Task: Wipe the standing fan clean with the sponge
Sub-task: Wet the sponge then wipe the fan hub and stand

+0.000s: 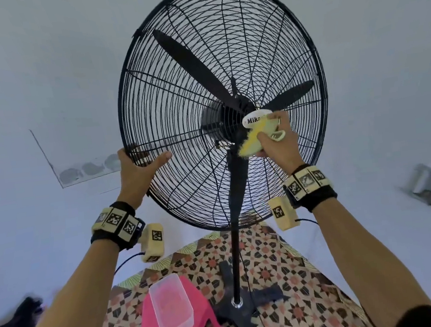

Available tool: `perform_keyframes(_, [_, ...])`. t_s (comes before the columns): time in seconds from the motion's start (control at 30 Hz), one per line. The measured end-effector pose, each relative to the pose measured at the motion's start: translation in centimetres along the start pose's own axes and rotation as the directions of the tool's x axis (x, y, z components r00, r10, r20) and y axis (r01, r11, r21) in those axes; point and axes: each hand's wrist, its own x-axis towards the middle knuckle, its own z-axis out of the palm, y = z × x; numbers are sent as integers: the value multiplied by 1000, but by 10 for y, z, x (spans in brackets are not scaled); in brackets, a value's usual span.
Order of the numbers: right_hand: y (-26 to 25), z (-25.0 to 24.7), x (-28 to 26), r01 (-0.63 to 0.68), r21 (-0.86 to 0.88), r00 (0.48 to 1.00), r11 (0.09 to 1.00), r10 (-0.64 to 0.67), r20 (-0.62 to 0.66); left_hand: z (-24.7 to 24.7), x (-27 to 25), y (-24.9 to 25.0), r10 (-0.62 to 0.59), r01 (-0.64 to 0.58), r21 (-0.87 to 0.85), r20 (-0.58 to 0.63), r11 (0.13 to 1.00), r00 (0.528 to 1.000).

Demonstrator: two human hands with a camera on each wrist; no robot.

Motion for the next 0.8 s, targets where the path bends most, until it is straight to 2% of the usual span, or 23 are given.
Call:
perform_keyframes(0.07, [-8, 0, 1, 134, -72, 989, 988, -138, -53, -1, -1, -1, -3, 3, 0, 2, 1000, 1000])
perform_keyframes(0.13, [-16, 6, 7, 233, -257, 956, 938, -270, -117, -1, -1, -1, -3, 3, 1, 4, 1000, 1000])
perform_keyframes(0.2, [-24, 17, 10, 266, -447, 923, 854, -359, -137, 0, 0, -2, -1, 1, 3, -2, 1000, 1000])
perform_keyframes(0.27, [-26, 34, 4, 283, -509, 922, 813, -377, -90, 0, 1, -2, 1, -1, 8, -3, 1000, 1000])
perform_keyframes(0.3, [-22, 41, -1, 311, -476, 921, 822, -384, -62, 1, 1, -3, 4, -4, 6, -2, 1000, 1000])
perform_keyframes(0.37, [-16, 43, -10, 328, -210, 935, 921, -349, -69, 0, 2, -5, 11, -11, -5, -6, 1000, 1000])
perform_keyframes(0.4, [-14, 39, -10, 271, -29, 956, 962, -272, -107, -1, 3, -6, 12, -12, -5, -7, 1000, 1000])
perform_keyframes(0.47, [-9, 26, -7, 166, 225, 963, 960, -108, -248, -2, 3, -7, 12, -12, 5, -3, 1000, 1000])
perform_keyframes(0.5, [-8, 20, -3, 172, 240, 943, 955, -90, -320, -2, 4, -8, 16, -16, 5, -3, 1000, 1000])
perform_keyframes(0.57, [-8, 16, 2, 235, 118, 901, 965, -171, -398, 0, 5, -9, 21, -21, -4, -6, 1000, 1000])
perform_keyframes(0.63, [-9, 23, 0, 305, -58, 884, 951, -305, -354, 1, 6, -10, 25, -25, -2, -12, 1000, 1000])
perform_keyframes(0.7, [-5, 32, -10, 359, -183, 883, 915, -396, -253, 2, 7, -10, 25, -25, 2, -14, 1000, 1000])
perform_keyframes(0.77, [2, 37, -18, 365, -189, 896, 912, -399, -196, 0, 8, -13, 24, -24, 6, -16, 1000, 1000])
perform_keyframes(0.8, [3, 36, -23, 325, -128, 922, 937, -344, -175, -1, 9, -14, 21, -21, 6, -17, 1000, 1000])
